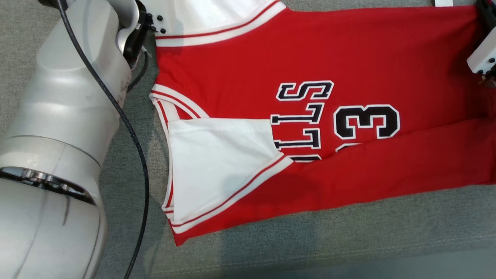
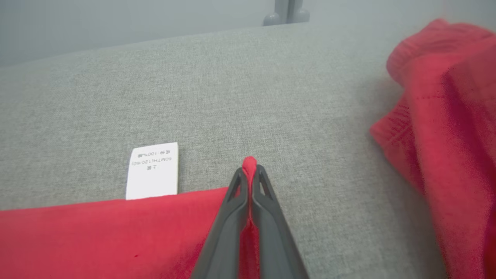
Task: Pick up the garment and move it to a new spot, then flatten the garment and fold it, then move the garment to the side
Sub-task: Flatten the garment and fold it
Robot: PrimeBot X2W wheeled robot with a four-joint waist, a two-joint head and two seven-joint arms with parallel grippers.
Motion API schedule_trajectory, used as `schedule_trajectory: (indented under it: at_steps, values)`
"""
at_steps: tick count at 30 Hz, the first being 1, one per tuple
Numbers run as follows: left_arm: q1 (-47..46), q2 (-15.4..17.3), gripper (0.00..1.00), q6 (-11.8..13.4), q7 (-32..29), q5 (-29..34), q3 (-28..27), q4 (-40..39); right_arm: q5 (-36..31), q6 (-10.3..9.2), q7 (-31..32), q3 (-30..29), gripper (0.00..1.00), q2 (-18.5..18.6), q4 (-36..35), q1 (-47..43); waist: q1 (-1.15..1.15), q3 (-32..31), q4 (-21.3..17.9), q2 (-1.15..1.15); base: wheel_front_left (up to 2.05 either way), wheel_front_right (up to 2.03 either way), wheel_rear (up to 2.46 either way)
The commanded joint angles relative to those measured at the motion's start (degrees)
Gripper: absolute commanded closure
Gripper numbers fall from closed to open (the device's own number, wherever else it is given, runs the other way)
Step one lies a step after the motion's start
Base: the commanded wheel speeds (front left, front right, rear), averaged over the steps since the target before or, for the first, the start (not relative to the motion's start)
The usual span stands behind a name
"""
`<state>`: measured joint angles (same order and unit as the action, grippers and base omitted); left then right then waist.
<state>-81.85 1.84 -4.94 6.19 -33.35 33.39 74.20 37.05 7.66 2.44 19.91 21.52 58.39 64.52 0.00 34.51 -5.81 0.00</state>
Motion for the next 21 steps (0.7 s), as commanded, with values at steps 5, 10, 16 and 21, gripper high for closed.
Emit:
schedule_trajectory:
  at_steps: [5, 10, 16, 21]
  values:
    - [-5.5, 4.9, 1.0, 2.6, 5.1, 2.7, 1.2, -1.9, -0.3, -0.17, -3.9, 1.8, 1.0, -0.2, 0.5, 2.1, 0.0, -0.3, 0.0, 0.0, 0.0, 0.0, 0.0]
    - [-6.2, 5.4, 1.0, 3.3, 7.4, 3.0, 1.2, -3.2, -0.3, -0.17, -7.7, 3.2, 1.0, -0.2, 0.4, 3.0, 0.0, -0.3, 0.2, 0.0, 0.0, 0.0, 0.0]
    - [-3.9, 5.5, 1.0, 2.4, 8.7, 2.7, 0.5, -7.4, -0.9, -0.17, -13.9, 6.6, 1.0, 1.4, -1.2, 2.1, 0.0, -0.7, 1.5, 0.0, 0.0, 0.0, 0.0]
    - [1.0, 6.6, 1.0, 2.2, 8.8, 2.5, -1.4, -14.5, -3.1, -0.17, -17.0, 10.3, 1.0, 5.4, -5.8, -1.5, 0.0, -1.8, 2.9, 0.0, 0.0, 0.0, 0.0]
